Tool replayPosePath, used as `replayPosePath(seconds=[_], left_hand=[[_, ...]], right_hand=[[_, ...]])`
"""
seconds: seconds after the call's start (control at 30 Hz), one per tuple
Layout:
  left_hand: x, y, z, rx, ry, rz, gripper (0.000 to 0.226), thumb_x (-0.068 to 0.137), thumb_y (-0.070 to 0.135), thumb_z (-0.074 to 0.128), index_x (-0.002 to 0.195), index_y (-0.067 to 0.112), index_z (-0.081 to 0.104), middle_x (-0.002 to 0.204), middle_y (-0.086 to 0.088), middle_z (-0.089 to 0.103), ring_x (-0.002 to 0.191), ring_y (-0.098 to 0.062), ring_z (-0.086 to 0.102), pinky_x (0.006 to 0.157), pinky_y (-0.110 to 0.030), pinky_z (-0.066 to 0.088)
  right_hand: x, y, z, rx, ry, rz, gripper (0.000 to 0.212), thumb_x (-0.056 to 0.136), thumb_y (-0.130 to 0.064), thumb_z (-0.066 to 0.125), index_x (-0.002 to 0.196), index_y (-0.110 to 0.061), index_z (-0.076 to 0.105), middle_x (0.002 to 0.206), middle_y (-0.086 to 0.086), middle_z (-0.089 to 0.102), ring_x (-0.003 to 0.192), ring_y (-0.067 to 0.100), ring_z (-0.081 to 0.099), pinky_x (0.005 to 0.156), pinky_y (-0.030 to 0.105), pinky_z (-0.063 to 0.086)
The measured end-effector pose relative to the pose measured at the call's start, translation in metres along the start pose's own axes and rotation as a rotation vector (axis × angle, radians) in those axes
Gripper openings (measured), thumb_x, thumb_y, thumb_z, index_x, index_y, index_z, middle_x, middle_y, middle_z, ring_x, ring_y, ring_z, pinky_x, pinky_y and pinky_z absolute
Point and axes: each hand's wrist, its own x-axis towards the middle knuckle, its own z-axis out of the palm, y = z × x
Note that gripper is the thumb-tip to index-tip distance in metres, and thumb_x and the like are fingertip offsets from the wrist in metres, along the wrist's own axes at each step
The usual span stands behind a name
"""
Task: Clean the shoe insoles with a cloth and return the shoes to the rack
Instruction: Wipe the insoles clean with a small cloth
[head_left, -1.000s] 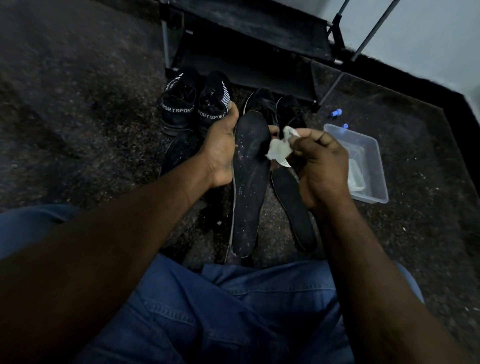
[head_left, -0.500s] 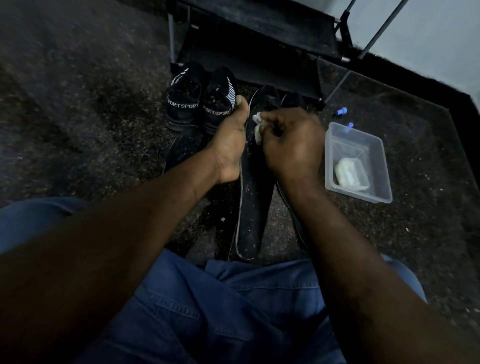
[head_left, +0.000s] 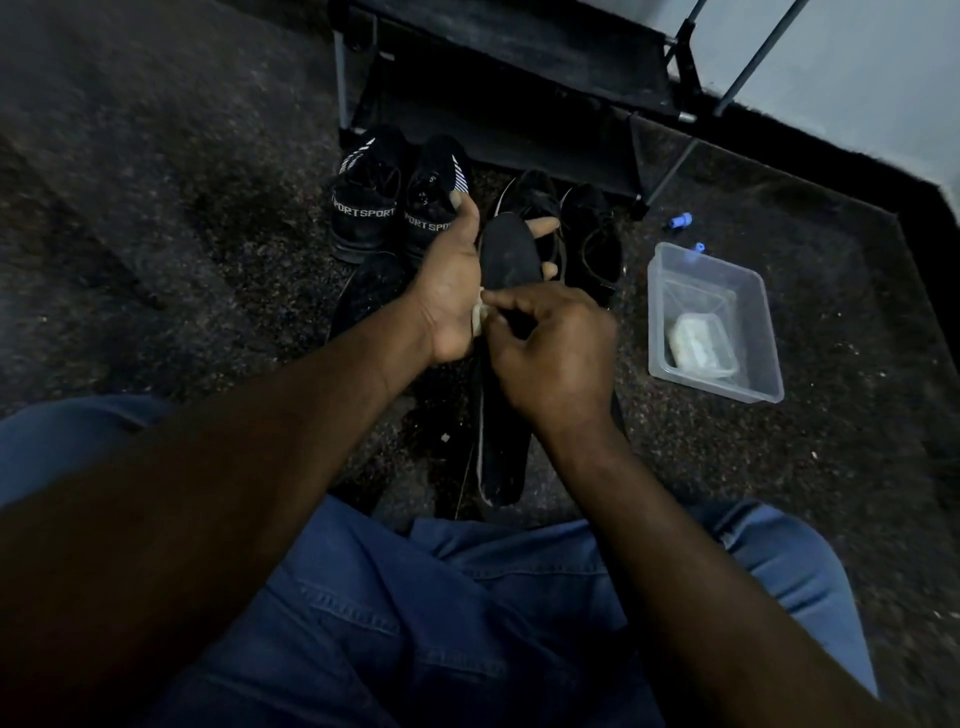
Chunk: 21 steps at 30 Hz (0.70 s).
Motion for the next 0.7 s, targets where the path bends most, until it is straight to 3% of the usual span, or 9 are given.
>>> replayPosePath(seconds=[0.1,0.17,0.27,0.37,0.43,0.5,0.6,0.7], left_hand=[[-0.007,-0.001,0.006,0.043,-0.011,-0.008,0.099,0.094,0.080,0.005,0.138,0.014,0.064,0.111,-0.015,0.076,0.103,-0.028,0.073,0.085,-0.039,0.061],[-0.011,-0.004,0.011,0.062,0.026,-0.022,0.094,0.096,0.080,0.011,0.127,0.015,0.071,0.118,-0.014,0.075,0.105,-0.027,0.075,0.081,-0.038,0.062],[-0.011,-0.008,0.013,0.055,0.078,-0.006,0.086,0.098,0.078,0.019,0.124,0.014,0.071,0.118,-0.016,0.075,0.106,-0.029,0.074,0.077,-0.039,0.063],[-0.010,-0.004,0.008,0.086,0.104,0.013,0.086,0.097,0.078,0.016,0.107,0.018,0.077,0.109,-0.011,0.078,0.102,-0.024,0.075,0.078,-0.037,0.062],[-0.007,0.000,0.002,0.125,0.071,0.020,0.096,0.094,0.081,0.008,0.122,0.016,0.074,0.114,-0.012,0.076,0.109,-0.025,0.073,0.089,-0.040,0.059],[-0.004,0.003,-0.003,0.091,0.047,0.034,0.102,0.093,0.083,0.007,0.133,0.011,0.068,0.108,-0.017,0.074,0.102,-0.028,0.072,0.095,-0.043,0.056],[0.002,0.003,-0.007,-0.013,0.043,0.054,0.102,0.092,0.084,0.015,0.131,0.007,0.069,0.097,-0.022,0.069,0.088,-0.034,0.066,0.096,-0.048,0.054],[0.001,0.000,-0.005,-0.007,0.042,0.060,0.101,0.093,0.083,0.015,0.130,0.007,0.070,0.099,-0.022,0.068,0.090,-0.035,0.066,0.092,-0.046,0.057]], right_hand=[[0.019,0.004,0.003,-0.047,0.041,0.052,0.019,0.083,-0.032,0.067,0.096,-0.030,0.081,0.096,-0.007,0.078,0.090,0.022,0.072,0.081,0.046,0.057],[0.038,0.008,0.003,-0.064,0.084,0.114,0.018,0.083,-0.036,0.069,0.096,-0.031,0.080,0.095,-0.009,0.078,0.089,0.020,0.072,0.083,0.047,0.057],[0.056,0.010,0.005,-0.071,0.095,0.150,0.017,0.082,-0.040,0.071,0.095,-0.032,0.080,0.092,-0.010,0.078,0.087,0.018,0.072,0.082,0.047,0.058],[0.049,0.003,0.008,-0.020,0.047,0.104,0.017,0.083,-0.036,0.068,0.094,-0.031,0.081,0.093,-0.009,0.078,0.087,0.019,0.072,0.080,0.046,0.058],[0.035,-0.001,0.008,0.007,0.011,0.091,0.020,0.083,-0.035,0.065,0.095,-0.030,0.081,0.093,-0.007,0.078,0.088,0.021,0.073,0.079,0.046,0.058],[0.019,-0.003,0.008,0.033,-0.009,0.079,0.016,0.082,-0.028,0.069,0.092,-0.028,0.082,0.091,-0.005,0.079,0.086,0.022,0.073,0.077,0.044,0.059],[-0.001,-0.004,0.005,0.073,-0.038,0.058,0.010,0.082,-0.024,0.075,0.089,-0.026,0.082,0.090,-0.007,0.079,0.085,0.016,0.073,0.082,0.041,0.058],[-0.003,-0.002,0.004,0.066,-0.040,0.052,0.011,0.081,-0.026,0.073,0.088,-0.028,0.082,0.089,-0.008,0.078,0.085,0.017,0.072,0.082,0.043,0.057]])
